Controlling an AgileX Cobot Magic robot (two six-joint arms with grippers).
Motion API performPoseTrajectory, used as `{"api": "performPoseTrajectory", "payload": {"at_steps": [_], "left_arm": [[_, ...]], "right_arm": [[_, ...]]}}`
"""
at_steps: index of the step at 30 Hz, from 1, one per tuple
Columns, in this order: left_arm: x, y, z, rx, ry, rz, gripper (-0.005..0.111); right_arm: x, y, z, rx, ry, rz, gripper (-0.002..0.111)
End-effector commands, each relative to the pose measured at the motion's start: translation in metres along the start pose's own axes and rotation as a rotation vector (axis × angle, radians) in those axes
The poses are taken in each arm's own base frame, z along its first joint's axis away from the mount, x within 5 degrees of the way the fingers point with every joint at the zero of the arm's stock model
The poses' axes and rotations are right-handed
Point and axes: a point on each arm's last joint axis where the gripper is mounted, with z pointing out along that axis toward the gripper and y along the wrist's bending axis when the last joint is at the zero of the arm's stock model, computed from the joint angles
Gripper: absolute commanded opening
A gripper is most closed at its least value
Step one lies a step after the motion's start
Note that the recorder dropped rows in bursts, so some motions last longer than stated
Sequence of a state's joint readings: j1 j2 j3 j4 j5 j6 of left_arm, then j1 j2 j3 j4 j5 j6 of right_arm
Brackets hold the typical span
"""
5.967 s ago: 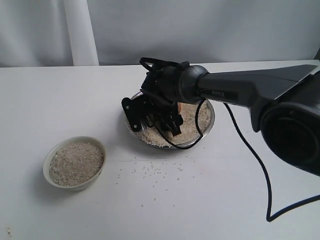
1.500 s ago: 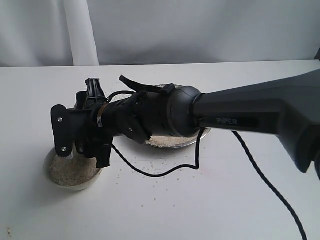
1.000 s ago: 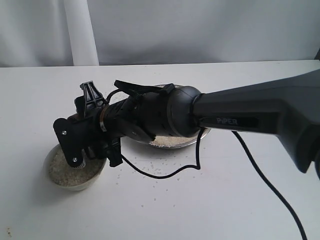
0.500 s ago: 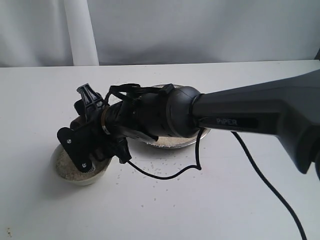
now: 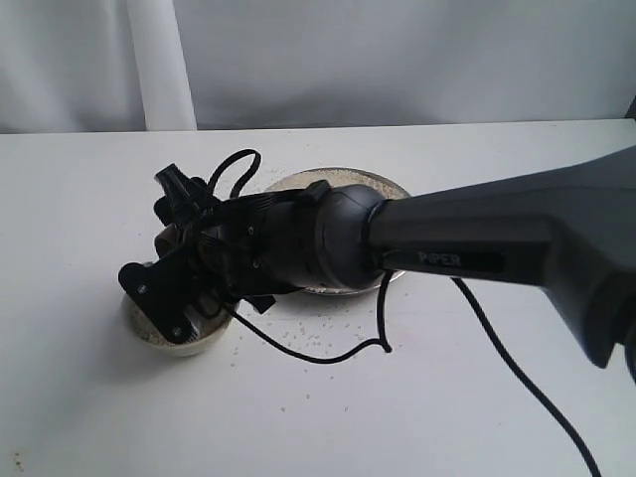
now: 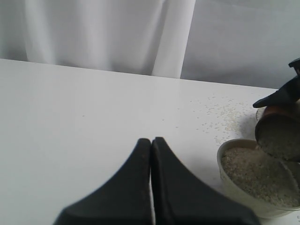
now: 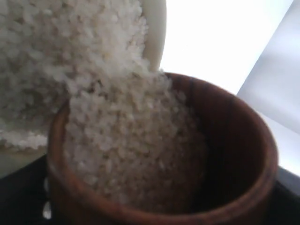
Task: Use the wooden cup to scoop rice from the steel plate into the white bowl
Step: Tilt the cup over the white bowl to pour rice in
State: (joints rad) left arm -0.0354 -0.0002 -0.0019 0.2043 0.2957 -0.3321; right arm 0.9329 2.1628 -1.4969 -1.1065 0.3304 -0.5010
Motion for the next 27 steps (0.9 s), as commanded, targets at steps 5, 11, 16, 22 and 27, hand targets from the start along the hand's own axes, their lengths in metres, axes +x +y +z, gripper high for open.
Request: {"api": "performPoseTrajectory", "payload": {"at_steps": [5, 11, 16, 22, 27], "left_arm": [[-0.0001, -0.0006, 0.0002, 0.009, -0.005, -0.008, 0.0], [-0.0001, -0.0006, 0.0002, 0.009, -0.005, -0.008, 0.0], [-0.0001, -0.0006, 0.0002, 0.009, -0.005, -0.008, 0.0], [-0.0001, -0.0006, 0.0002, 0.009, -0.005, -0.008, 0.0], [-0.0001, -0.0006, 0.0002, 0.009, -0.005, -0.008, 0.0]], "right_arm": [[-0.0041, -0.0077, -0.0067, 0.041, 0.053, -0.062, 0.0], [0.0029, -0.0078, -0.0074, 0.037, 0.131, -0.108, 0.0], [0.0034, -0.0087, -0.0075, 0.047, 0.137, -0.11, 0.0], [0.0048, -0.009, -0.0077, 0.048, 0.153, -0.123, 0.0], [0.003, -0.0103, -0.0097, 0.054, 0.187, -0.198, 0.0]]}}
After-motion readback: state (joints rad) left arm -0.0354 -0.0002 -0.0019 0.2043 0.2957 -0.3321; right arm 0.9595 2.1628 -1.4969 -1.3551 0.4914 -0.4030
